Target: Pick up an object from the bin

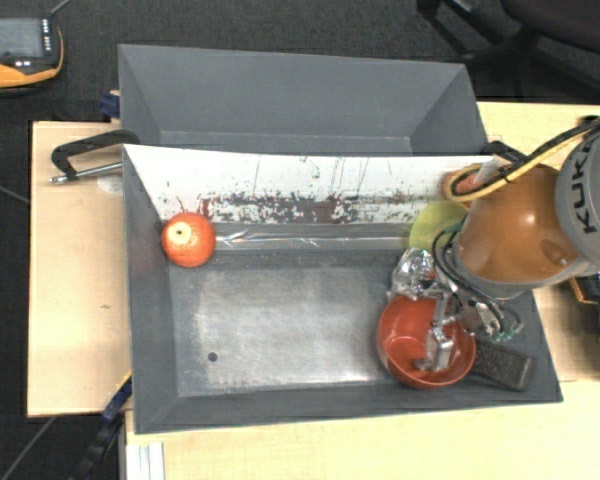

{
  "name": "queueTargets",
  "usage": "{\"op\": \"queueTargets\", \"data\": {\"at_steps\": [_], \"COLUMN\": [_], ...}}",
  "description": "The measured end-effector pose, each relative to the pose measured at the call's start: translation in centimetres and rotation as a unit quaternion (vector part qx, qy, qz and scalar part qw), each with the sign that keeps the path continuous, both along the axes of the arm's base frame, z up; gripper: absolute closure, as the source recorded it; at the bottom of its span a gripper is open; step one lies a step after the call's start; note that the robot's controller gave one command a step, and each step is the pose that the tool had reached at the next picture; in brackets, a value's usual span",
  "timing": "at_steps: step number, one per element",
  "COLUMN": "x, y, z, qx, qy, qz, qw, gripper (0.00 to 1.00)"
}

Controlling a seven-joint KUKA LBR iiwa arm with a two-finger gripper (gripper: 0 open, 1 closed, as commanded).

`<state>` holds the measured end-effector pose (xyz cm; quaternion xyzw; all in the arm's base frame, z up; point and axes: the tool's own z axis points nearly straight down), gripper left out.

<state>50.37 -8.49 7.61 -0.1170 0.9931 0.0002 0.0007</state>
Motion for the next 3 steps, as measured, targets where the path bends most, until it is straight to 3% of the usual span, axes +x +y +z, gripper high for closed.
{"op": "queueTargets", "data": {"at_steps": [1, 2, 3], "x": [5.1, 4.9, 8.2], "y": [1.8, 1.7, 3.1], "z": [-0.5, -0.4, 12.9], "qx": [0.001, 0.001, 0.0], "qy": [-0.0048, -0.0026, -0.0104], "qz": [0.002, 0.001, 0.043], "qw": [1.0, 1.0, 0.999], "gripper": [0.0, 1.0, 1.0]}}
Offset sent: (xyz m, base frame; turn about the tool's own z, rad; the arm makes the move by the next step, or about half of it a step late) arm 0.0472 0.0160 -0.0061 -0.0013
